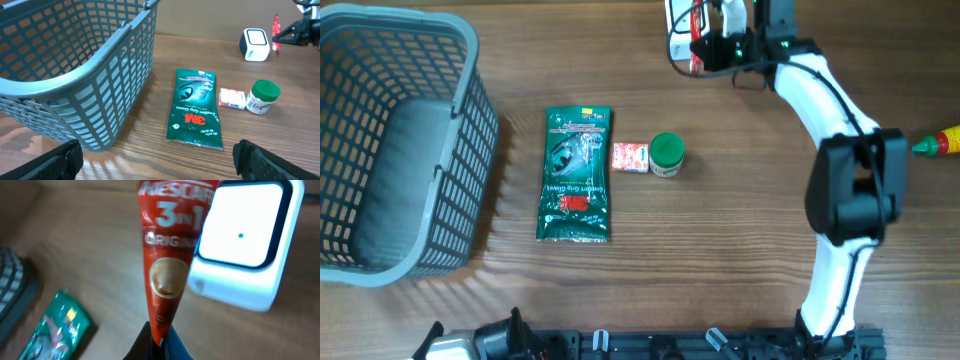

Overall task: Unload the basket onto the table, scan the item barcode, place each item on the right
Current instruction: 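Hold the Nescafe stick in front of the scanner, then carry the Nescafe stick to the right edge and release it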

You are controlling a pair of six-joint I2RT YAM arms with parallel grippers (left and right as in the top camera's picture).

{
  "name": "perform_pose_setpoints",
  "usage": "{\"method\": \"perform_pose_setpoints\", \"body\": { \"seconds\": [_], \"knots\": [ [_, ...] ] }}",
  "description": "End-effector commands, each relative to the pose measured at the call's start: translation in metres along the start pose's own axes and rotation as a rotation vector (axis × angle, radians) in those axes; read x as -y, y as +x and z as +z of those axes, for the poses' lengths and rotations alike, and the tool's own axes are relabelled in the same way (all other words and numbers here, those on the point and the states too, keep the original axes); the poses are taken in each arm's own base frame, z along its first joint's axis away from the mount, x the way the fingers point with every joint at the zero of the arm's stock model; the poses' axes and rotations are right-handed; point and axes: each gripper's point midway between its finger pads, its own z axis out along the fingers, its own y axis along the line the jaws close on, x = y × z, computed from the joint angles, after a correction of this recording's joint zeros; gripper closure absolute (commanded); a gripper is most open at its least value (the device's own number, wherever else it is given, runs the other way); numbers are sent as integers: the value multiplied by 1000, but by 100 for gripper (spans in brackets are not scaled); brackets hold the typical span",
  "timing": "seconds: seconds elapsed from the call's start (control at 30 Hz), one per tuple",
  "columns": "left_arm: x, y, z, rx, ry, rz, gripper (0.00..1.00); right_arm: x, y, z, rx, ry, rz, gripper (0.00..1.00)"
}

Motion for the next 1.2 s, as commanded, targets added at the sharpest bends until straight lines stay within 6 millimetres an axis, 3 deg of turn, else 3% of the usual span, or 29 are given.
{"method": "perform_pose_setpoints", "body": {
  "seconds": [0.0,0.33,0.47,0.6,0.63,0.67,0.8,0.97,1.03,1.07,1.17],
  "knots": [
    [2,0,-1,9,8,-2,0,14,-12,24,19,3,49,96],
    [2,0,-1,9,9,-2,0,20,-10,33,11,3,94,96],
    [2,0,-1,9,9,-2,0,45,-14,6,9,46,149,96],
    [2,0,-1,9,8,-2,0,117,-23,-59,65,218,305,96],
    [2,0,-1,9,8,-2,0,147,-19,-81,80,299,358,96],
    [2,0,-1,9,8,-2,0,183,-9,-107,87,398,417,96],
    [2,0,-1,9,9,-2,0,277,37,-182,85,712,555,96],
    [2,0,-1,9,8,-2,0,351,92,-258,96,938,689,96],
    [2,0,-1,9,8,-2,0,372,118,-278,92,966,752,94],
    [2,0,-1,9,8,-2,0,380,129,-285,86,976,775,89],
    [2,0,-1,9,8,-2,0,389,152,-295,60,989,824,80]
  ]
}}
